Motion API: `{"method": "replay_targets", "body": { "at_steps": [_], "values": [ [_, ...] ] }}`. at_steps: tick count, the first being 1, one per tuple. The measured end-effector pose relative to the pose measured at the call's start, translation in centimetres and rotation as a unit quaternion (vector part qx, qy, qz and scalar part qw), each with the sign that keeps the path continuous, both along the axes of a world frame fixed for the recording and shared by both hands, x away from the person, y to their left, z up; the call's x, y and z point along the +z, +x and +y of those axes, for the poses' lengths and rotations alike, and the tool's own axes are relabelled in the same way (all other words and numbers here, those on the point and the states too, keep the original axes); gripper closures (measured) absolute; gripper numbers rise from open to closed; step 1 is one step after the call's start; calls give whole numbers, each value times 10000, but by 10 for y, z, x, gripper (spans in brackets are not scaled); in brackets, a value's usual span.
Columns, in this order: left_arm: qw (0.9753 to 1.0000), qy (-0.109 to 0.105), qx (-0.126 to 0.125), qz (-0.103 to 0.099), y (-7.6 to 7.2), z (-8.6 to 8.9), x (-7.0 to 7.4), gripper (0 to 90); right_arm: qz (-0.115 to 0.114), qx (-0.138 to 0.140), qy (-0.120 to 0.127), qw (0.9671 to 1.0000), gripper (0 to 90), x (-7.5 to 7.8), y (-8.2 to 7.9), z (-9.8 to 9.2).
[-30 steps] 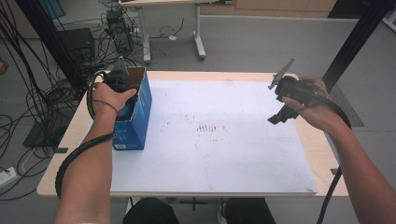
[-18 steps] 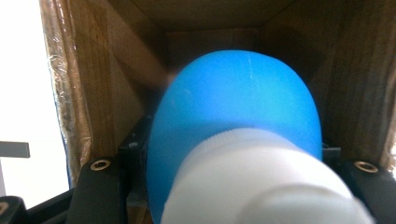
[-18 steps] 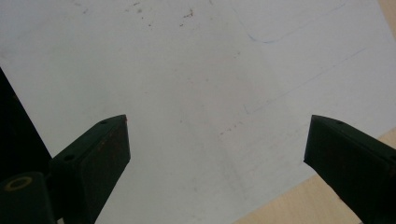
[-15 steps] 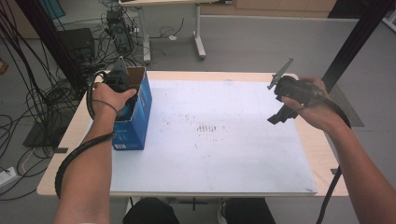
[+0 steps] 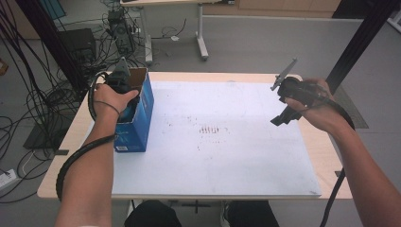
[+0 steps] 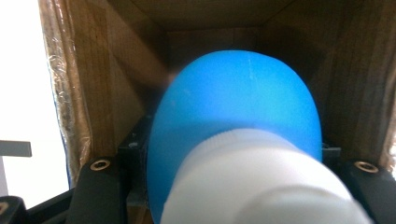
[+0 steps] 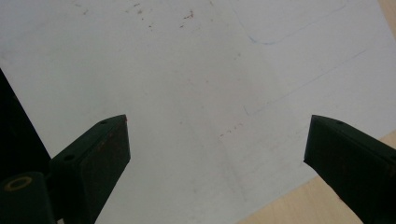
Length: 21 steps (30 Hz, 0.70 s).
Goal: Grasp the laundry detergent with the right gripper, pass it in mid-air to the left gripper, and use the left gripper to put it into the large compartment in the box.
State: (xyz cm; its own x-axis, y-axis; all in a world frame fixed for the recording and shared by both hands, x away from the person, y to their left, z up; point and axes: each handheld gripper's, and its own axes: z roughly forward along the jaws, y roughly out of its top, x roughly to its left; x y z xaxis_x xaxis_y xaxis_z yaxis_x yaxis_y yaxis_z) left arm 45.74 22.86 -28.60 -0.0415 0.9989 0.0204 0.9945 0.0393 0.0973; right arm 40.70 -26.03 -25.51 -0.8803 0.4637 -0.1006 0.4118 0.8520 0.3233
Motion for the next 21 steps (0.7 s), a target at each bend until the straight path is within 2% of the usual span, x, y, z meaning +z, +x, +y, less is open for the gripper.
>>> {"method": "replay_targets", "body": {
  "at_steps": [21],
  "values": [
    [10000, 41, -15, -24, -1, 1, 1, 348, -22, 4, 24, 10000, 67, 1, -1, 0]
  ]
}}
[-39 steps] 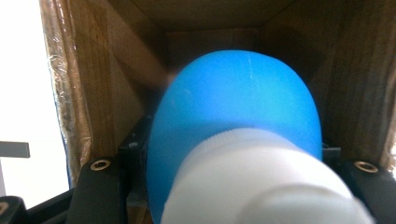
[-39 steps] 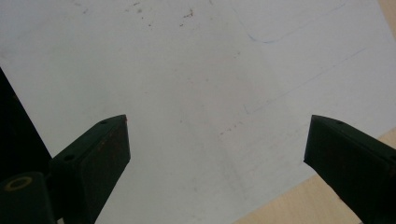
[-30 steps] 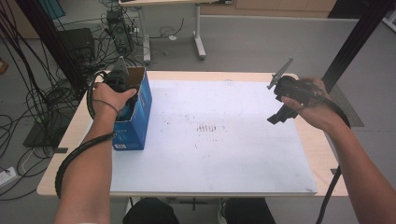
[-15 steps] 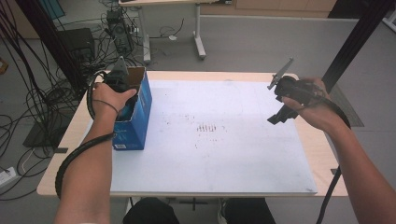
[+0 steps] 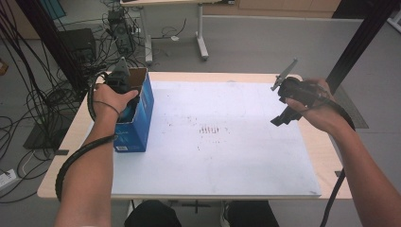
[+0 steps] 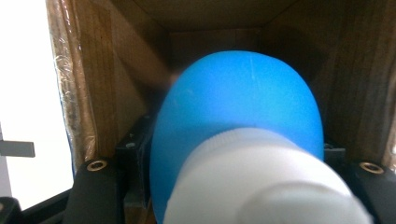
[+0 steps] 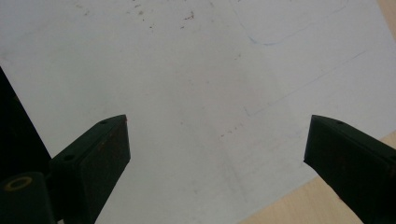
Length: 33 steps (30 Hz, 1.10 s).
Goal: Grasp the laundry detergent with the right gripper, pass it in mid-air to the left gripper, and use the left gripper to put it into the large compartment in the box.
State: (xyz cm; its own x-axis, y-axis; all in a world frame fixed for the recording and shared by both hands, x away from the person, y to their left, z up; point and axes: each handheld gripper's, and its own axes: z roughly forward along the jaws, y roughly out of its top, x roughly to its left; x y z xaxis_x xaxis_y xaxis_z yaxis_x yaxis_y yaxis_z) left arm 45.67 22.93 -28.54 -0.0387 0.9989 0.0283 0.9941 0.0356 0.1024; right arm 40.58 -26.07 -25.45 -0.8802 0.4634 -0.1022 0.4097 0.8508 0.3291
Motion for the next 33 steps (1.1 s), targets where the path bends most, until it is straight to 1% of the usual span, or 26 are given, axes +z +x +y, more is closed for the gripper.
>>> {"method": "replay_targets", "body": {
  "at_steps": [4, 8, 10, 11, 13, 16, 21, 24, 27, 30, 32, 33],
  "values": [
    [10000, -14, -11, -25, -1, 0, 2, 334, -15, 3, 7, 10000, 67, 0, 0, 0],
    [10000, 4, -15, -71, -2, 1, 9, 307, -32, 6, 9, 10000, 67, 2, 0, 0],
    [9999, 56, -43, -120, -3, 0, 13, 301, -43, 15, 24, 10000, 67, 2, 0, 0],
    [9999, 25, -47, -149, -4, -1, 16, 300, -45, 15, 24, 10000, 67, 2, 0, 0],
    [9997, 143, -90, -182, -4, -3, 23, 290, -54, 32, 45, 10000, 67, 2, 0, 2],
    [9995, 140, -100, -264, -7, -5, 33, 284, -57, 58, 44, 10000, 67, 3, 0, 4],
    [9988, 233, -189, -376, -13, -7, 51, 264, -61, 85, 77, 9999, 67, 2, 2, 5],
    [9984, 210, -296, -445, -17, -11, 63, 230, -44, 73, 84, 9999, 67, 2, 3, 5],
    [9968, 202, -481, -599, -19, -20, 75, 204, -17, 46, 79, 10000, 67, 1, 5, 5],
    [9943, 144, -736, -753, -20, -35, 85, 162, 19, -1, 54, 10000, 67, -1, 8, 3],
    [9930, 161, -861, -793, -19, -44, 88, 151, 46, -27, 55, 10000, 67, -2, 9, 1],
    [9923, 132, -931, -812, -19, -51, 90, 147, 45, -39, 51, 10000, 67, -3, 9, 1]
  ]
}}
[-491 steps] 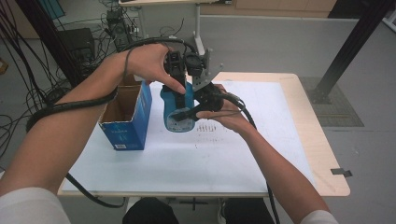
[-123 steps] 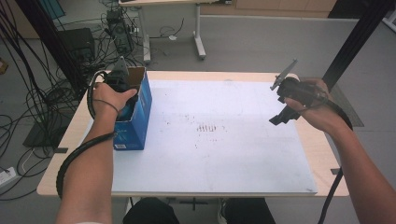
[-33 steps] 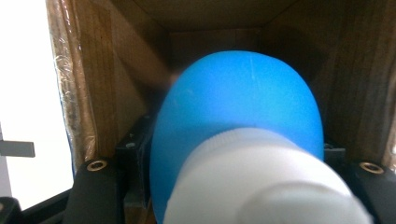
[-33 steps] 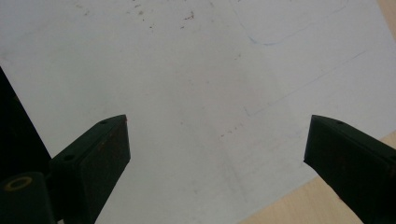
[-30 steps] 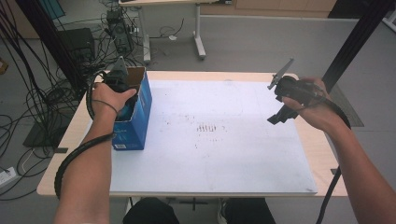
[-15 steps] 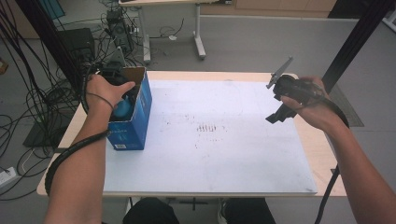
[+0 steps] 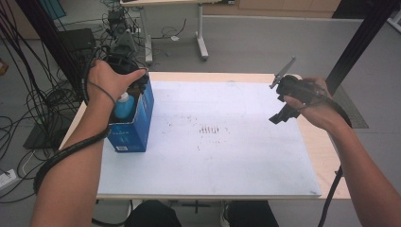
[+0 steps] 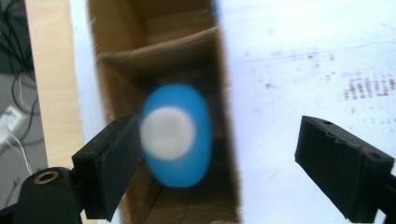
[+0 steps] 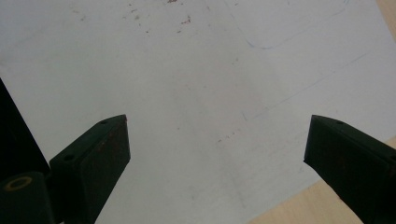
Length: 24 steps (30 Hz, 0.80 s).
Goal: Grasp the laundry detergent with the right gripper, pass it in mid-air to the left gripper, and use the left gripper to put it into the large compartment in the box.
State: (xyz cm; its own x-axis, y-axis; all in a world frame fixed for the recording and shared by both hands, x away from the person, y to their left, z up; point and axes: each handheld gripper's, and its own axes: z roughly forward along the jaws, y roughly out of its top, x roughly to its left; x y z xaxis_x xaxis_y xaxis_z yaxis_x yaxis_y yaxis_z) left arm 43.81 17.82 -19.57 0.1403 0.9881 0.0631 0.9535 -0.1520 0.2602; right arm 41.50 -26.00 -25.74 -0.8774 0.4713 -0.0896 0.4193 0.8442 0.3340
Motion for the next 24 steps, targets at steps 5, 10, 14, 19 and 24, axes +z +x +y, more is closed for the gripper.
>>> {"method": "replay_targets", "body": {
  "at_steps": [5, 10, 14, 19, 24],
  "values": [
    [9996, -98, -276, 6, 6, -23, 2, 138, 43, -47, -28, 10000, 67, -2, 2, -3],
    [9989, -119, -451, 18, 14, -48, 1, 138, 92, -70, -67, 9999, 67, -4, 6, -2],
    [9981, -78, -616, 4, 19, -69, 1, 137, 100, -48, -71, 9999, 66, -5, 8, -3],
    [9967, -92, -811, -37, 21, -94, 1, 131, 105, -51, -95, 9999, 67, -6, 7, -5],
    [9947, -107, -1017, -51, 20, -113, -1, 127, 78, -67, -86, 9999, 67, -4, 6, -9]
  ]
}}
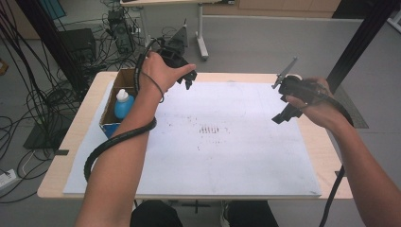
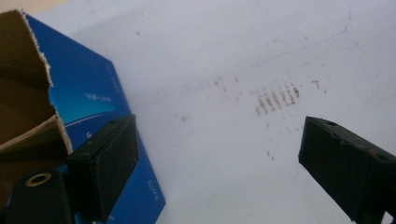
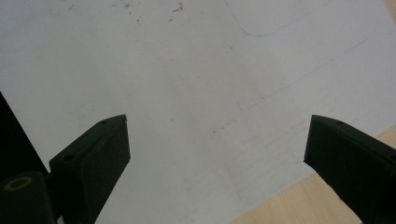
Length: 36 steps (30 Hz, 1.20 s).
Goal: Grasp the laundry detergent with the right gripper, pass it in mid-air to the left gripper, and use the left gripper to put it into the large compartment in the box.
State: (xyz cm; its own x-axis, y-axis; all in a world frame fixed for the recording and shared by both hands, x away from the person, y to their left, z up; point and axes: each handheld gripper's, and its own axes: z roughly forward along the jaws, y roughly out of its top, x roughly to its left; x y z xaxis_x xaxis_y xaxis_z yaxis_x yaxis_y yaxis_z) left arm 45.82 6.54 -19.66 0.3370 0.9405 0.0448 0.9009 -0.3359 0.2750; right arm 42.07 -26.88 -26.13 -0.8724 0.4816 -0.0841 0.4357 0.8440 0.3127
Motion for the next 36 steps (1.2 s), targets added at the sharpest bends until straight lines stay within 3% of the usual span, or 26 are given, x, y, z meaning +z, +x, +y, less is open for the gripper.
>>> {"method": "replay_targets", "body": {
  "at_steps": [12, 36],
  "values": [
    [9998, 19, -200, 35, -1, -18, -3, 127, -6, 28, 9, 10000, 67, 0, -1, 0],
    [9998, -83, -189, 38, -3, -17, -5, 128, -16, 73, -2, 10000, 67, 0, -5, 4]
  ]
}}
